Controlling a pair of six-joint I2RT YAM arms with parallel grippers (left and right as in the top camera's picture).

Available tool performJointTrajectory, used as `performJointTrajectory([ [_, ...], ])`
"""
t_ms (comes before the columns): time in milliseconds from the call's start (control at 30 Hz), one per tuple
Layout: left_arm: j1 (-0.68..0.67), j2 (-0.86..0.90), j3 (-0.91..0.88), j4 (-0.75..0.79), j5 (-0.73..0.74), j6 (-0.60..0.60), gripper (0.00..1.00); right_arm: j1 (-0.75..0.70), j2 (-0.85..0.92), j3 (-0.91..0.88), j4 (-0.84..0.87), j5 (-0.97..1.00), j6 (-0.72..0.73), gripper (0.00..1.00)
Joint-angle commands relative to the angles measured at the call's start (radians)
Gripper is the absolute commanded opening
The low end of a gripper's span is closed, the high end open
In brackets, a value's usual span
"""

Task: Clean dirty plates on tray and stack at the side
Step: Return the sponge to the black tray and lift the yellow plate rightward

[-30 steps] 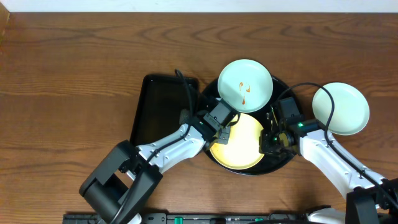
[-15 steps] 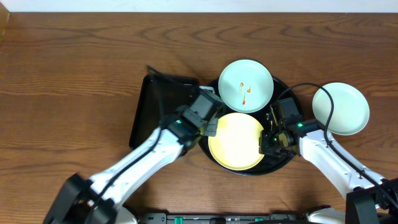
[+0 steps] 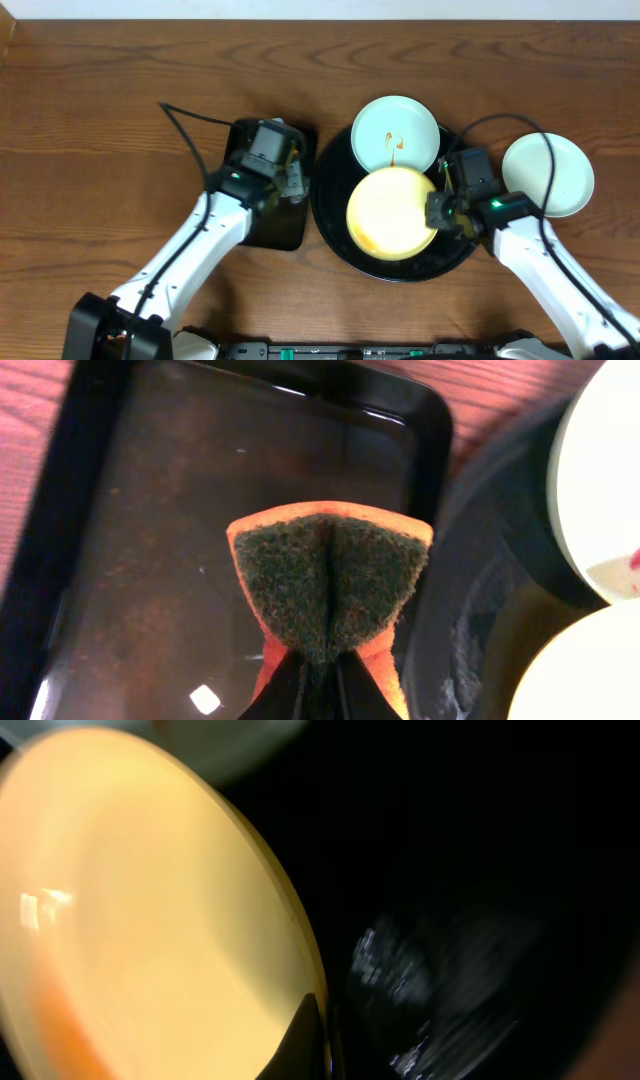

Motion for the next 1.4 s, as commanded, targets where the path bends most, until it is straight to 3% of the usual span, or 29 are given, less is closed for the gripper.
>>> performJointTrajectory([
  [0, 0.048, -0.002, 0.004, 0.004, 0.046, 0.005, 0.08, 0.018, -0.072, 0.039, 0.029, 0.174, -0.123, 0.01],
  [400, 0.075, 0.010, 0.004, 0.005, 0.047, 0.006, 0.08, 0.151, -0.148, 0.039, 0.114, 0.404, -0.388, 0.01],
  [767, 0.075, 0.020, 0.003, 0.005, 0.047, 0.006, 0.08, 0.347, -0.148, 0.039, 0.254, 0.826, -0.578, 0.01],
  [1367, 0.075, 0.020, 0.003, 0.009, 0.047, 0.006, 0.08, 0.365, -0.148, 0.039, 0.299, 0.911, -0.652, 0.01],
])
